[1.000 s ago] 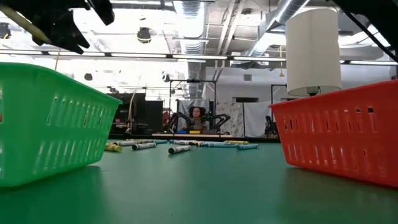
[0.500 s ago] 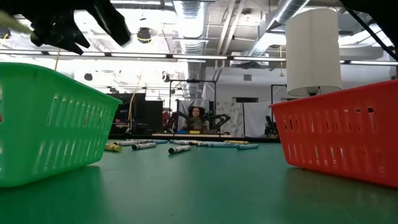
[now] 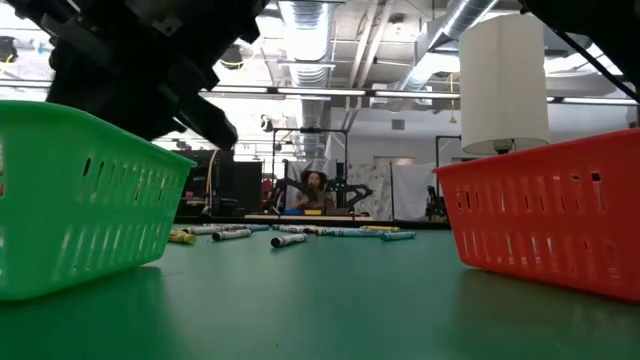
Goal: Sort crayons
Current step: Put the yellow crayon into the green bin
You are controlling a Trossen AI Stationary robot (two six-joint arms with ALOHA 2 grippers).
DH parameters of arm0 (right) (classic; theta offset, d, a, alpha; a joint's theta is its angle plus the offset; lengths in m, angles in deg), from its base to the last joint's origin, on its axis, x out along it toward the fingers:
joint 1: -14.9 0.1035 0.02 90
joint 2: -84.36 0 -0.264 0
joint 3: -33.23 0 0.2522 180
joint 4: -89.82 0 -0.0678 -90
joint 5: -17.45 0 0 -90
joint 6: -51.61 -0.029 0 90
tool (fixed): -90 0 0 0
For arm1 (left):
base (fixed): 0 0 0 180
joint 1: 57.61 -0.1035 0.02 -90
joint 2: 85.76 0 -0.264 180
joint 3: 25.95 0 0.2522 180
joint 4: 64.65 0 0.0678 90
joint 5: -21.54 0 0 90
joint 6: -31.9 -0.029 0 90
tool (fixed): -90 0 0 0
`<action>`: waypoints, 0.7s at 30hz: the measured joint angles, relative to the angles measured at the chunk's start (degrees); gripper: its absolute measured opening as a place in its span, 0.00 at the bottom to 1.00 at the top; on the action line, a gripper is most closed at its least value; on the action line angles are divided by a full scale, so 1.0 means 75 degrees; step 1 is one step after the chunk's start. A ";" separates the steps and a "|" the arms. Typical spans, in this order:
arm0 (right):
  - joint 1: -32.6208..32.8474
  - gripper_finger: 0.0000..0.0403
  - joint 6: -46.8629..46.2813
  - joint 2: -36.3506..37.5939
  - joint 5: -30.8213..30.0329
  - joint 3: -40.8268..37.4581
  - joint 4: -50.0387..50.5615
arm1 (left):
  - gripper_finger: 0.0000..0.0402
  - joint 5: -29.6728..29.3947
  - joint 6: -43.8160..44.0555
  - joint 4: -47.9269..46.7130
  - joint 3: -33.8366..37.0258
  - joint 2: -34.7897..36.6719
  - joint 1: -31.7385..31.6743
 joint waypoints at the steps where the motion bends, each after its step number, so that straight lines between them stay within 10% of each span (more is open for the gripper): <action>1: -0.0010 0.00 0.0000 -0.0008 0.0012 0.0006 -0.0028 | 0.56 0.0000 0.0000 0.0000 0.0000 0.0000 -0.0003; 21: -0.0060 0.05 0.0010 -0.0025 0.0387 0.0006 0.0313 | 0.56 0.0000 -0.0003 0.0000 0.0000 -0.0003 -0.0003</action>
